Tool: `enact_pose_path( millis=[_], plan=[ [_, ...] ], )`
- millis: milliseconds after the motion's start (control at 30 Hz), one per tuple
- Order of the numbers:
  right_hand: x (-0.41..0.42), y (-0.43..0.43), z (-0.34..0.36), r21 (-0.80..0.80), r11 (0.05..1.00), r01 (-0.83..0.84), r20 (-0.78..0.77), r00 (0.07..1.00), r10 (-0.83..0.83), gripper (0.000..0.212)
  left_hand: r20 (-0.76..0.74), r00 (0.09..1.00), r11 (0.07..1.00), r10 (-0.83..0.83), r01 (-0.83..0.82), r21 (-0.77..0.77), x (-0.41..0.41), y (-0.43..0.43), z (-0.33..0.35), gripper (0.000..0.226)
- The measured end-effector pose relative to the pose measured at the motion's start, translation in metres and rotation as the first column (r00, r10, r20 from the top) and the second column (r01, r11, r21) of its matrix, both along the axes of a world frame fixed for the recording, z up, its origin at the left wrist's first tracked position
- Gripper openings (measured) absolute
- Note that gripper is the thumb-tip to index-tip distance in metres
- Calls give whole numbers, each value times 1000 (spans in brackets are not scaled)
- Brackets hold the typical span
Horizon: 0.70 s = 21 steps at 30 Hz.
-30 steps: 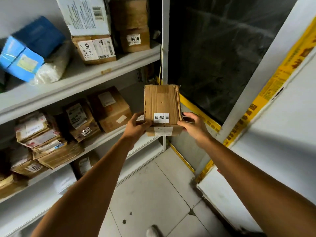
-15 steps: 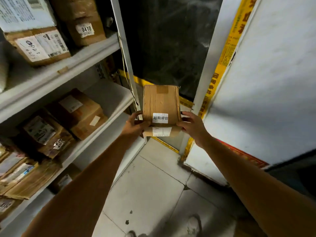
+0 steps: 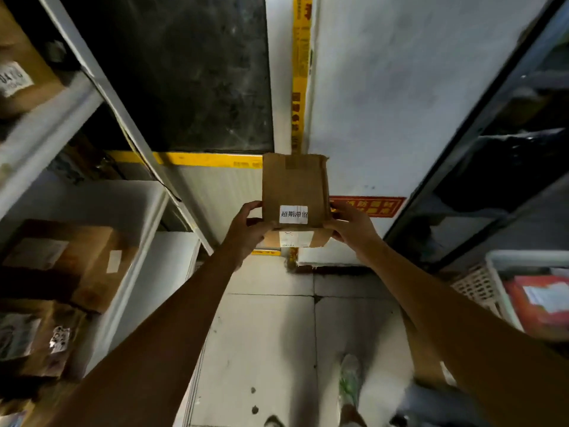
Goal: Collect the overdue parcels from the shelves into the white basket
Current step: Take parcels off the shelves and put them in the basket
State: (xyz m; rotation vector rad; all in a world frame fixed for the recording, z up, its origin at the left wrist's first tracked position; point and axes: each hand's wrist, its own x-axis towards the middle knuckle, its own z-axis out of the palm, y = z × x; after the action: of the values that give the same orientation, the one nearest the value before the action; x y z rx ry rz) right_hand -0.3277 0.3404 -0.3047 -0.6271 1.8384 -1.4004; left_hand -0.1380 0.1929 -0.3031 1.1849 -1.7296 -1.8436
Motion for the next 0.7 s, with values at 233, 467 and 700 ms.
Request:
enact_pose_path(
  millis=[233, 467, 700],
  plan=[
    [-35, 84, 3, 49, 961, 273, 14, 962, -274, 46, -21, 968, 968, -249, 250, 37, -79, 45, -2, 48],
    [-93, 180, 15, 23, 868, 496, -8, 868, -496, 47, -54, 888, 886, -457, 460, 56, -192, 110, -7, 56],
    [-144, 265, 19, -18, 758, 652, 49, 758, -651, 46, 21, 779, 779, -626, 627, 5, -292, 174, -1, 68]
  ],
)
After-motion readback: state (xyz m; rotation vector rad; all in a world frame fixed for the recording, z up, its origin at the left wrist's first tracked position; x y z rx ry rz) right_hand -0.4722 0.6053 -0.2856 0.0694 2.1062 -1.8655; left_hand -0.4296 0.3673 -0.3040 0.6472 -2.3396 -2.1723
